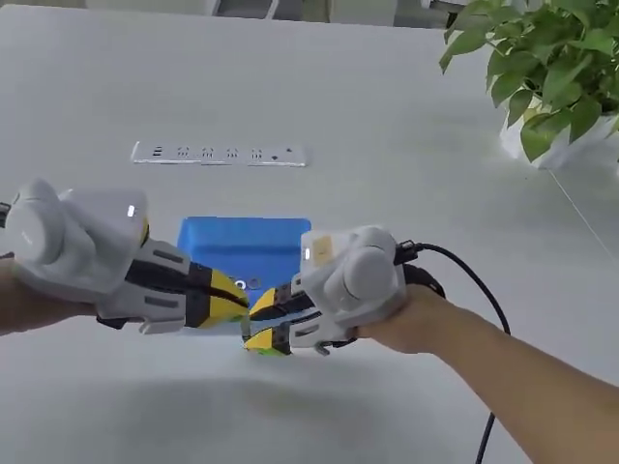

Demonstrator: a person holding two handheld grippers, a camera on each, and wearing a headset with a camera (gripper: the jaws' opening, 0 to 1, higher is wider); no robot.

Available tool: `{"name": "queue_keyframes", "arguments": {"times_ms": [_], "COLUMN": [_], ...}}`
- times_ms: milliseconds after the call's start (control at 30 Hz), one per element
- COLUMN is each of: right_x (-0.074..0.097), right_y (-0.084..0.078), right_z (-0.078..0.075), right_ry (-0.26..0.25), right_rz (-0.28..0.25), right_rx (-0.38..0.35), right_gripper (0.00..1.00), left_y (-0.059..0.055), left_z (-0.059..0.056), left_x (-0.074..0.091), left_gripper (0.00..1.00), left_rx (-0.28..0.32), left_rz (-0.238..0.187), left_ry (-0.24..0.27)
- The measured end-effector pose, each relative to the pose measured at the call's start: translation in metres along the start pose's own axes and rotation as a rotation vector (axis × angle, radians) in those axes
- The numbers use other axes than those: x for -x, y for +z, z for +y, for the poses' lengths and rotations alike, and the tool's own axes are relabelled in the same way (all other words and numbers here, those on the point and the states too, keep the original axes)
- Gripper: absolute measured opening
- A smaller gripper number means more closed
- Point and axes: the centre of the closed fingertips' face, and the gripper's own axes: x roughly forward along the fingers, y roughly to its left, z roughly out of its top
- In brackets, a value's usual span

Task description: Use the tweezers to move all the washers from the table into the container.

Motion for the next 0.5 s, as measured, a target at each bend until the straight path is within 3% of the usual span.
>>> {"name": "queue_keyframes", "arguments": {"times_ms": [267,500], "right_x": [-0.0083,-0.0103], "right_y": [-0.0038,-0.0044], "right_z": [0.0023,0.0023], "right_ry": [0.026,0.013], "right_rz": [0.034,0.024], "right_rx": [0.024,0.014], "right_gripper": [0.12,0.1], "left_y": [-0.0003,-0.0004], "left_z": [-0.0004,-0.0003], "left_x": [-0.0002,-0.0002], "left_gripper": [0.05,0.05], "left_rx": [-0.001,-0.001], "left_rz": [0.008,0.012], "left_ry": [-0.001,-0.001]}}
